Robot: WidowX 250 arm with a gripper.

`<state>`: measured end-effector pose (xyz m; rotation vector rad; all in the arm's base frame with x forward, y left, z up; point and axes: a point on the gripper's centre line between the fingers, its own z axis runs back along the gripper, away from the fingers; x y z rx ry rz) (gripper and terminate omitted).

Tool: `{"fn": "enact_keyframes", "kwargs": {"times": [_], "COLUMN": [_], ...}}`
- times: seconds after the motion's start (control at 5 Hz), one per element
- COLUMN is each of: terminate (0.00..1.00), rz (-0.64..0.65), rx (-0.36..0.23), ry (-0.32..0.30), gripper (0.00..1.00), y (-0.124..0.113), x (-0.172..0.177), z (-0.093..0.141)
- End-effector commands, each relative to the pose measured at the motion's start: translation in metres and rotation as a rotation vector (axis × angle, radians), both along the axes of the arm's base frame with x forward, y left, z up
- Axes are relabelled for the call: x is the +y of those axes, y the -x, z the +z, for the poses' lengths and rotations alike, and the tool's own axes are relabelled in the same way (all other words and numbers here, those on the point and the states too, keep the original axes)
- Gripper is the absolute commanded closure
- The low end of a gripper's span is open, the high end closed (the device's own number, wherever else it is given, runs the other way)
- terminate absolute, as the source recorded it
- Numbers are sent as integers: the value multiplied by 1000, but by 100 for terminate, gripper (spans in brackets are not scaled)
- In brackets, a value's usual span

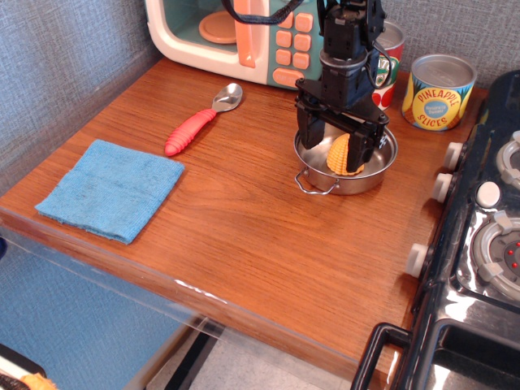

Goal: Place the lemon to the left of the metal pot.

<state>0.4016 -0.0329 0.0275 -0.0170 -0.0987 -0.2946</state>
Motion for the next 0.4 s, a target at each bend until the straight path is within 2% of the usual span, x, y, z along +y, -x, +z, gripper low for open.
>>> {"fn": "enact_keyframes", "kwargs": {"times": [0.0, 0.2], "terminate": [0, 0], "rz": [5, 8], "rx": [-17, -20], "ry": [5, 10], "gripper": [100, 100], "y": [7, 5], "x": [-5, -4], "z": [1, 4]}}
